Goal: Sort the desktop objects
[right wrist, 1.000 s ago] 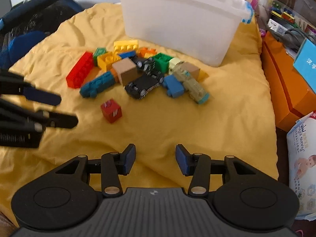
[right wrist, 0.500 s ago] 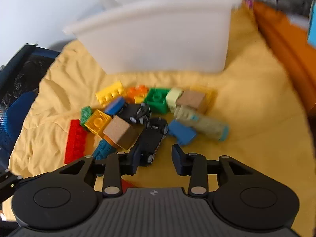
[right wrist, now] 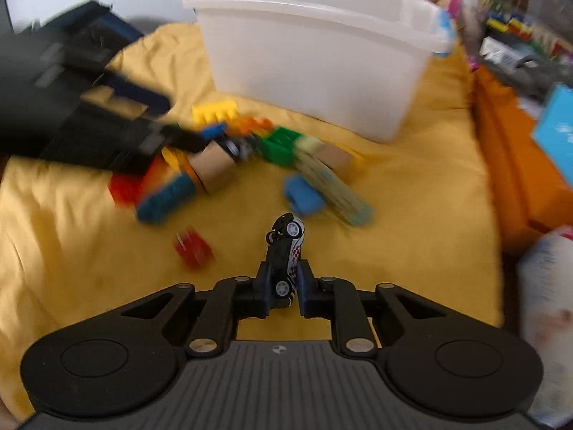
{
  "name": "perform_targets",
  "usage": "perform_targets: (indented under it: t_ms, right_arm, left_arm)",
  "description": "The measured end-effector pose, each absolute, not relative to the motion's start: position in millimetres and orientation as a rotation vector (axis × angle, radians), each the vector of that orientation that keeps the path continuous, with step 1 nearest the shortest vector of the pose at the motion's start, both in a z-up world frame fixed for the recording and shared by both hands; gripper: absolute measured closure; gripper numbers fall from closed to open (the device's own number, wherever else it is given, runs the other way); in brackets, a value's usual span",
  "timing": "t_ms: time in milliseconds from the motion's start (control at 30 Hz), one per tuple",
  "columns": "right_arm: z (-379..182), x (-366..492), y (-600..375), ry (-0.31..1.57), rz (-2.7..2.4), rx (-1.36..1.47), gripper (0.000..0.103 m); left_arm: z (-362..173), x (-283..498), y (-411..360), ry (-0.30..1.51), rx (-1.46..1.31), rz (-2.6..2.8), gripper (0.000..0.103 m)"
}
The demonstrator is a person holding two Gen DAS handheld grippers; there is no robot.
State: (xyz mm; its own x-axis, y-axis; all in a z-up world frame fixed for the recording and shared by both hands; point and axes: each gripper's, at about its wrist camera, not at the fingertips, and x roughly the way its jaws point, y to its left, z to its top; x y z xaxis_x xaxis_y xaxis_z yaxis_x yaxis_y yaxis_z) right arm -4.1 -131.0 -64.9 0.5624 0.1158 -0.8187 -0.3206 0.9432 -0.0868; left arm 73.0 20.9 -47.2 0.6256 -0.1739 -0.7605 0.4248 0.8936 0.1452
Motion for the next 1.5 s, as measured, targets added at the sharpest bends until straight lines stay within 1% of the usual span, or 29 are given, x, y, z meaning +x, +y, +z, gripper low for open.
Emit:
perform_targets:
  t_ms: [233, 300, 333, 367, 467, 533, 633, 767, 867, 967, 1100, 1133, 1167, 1233, 1400, 1500]
  right_arm:
    - [-63.4, -25.3, -152.0, 0.950, 0.234, -0.212, 0.086]
    - [-62.3, -29.4, -155.3, 0.951, 0.230, -0.198, 0.086]
    - [-62.4, -30.5, -155.9, 0.951, 0.230, -0.196, 0.086]
    - [-63.2, -30.6, -156.1, 0.952, 0.230, -0.196, 0.086]
    - [-64.5, -29.5, -156.4, 0.950, 0.233, -0.190, 0.086]
    - [-63.8, -28.4, -156.0, 0.947, 0.237, -0.202, 0.086]
    - [-63.3, -27.2, -150.9, 0.930, 0.240, -0.268, 0.086]
    - [-65.8, -29.0, -142.5, 0.910, 0.265, -0.383, 0.086]
    - [-69.1, -33.9, -136.4, 0.897, 0.288, -0.463, 0.086]
    - [-72.8, -41.2, -129.0, 0.878, 0.308, -0.544, 0.086]
    - [-74.5, -52.5, -118.3, 0.842, 0.329, -0.647, 0.086]
    - [-74.7, -54.9, -115.5, 0.833, 0.334, -0.668, 0.086]
    - [-75.3, -57.6, -112.2, 0.821, 0.339, -0.690, 0.085]
    - [-76.1, -62.8, -105.4, 0.797, 0.348, -0.728, 0.080]
    - [-72.7, -73.5, -96.5, 0.782, 0.401, -0.722, 0.078]
    - [-65.5, -71.3, -103.5, 0.796, 0.392, -0.643, 0.078]
  left_arm:
    - [-81.4, 104.7, 7.7, 0.957, 0.438, -0.379, 0.054]
    - [-90.6, 110.8, 8.2, 0.970, 0.474, -0.381, 0.057]
    - [-93.8, 113.5, 9.7, 0.965, 0.487, -0.379, 0.061]
    - [-93.3, 115.5, 12.5, 0.944, 0.479, -0.385, 0.067]
    - [-81.3, 114.5, 16.5, 0.925, 0.438, -0.396, 0.077]
    - [-67.3, 100.9, 18.8, 0.925, 0.414, -0.423, 0.080]
    - [-46.3, 65.7, 26.6, 0.948, 0.319, -0.480, 0.082]
    - [-47.9, 16.1, 40.3, 1.055, 0.137, -0.527, 0.082]
    - [-65.2, -15.3, 49.3, 1.133, -0.006, -0.512, 0.082]
    - [-86.0, -33.6, 56.0, 1.175, -0.069, -0.453, 0.081]
    - [-97.6, -43.8, 62.4, 1.180, -0.098, -0.385, 0.078]
    - [-95.6, -43.8, 62.9, 1.171, -0.088, -0.365, 0.075]
    - [-92.9, -45.1, 61.1, 1.159, -0.063, -0.337, 0.066]
    - [-85.9, -46.7, 55.4, 1.131, 0.008, -0.302, 0.060]
    - [-80.7, -52.6, 45.3, 1.078, 0.102, -0.308, 0.059]
    - [-77.0, -52.5, 44.4, 1.045, 0.125, -0.312, 0.059]
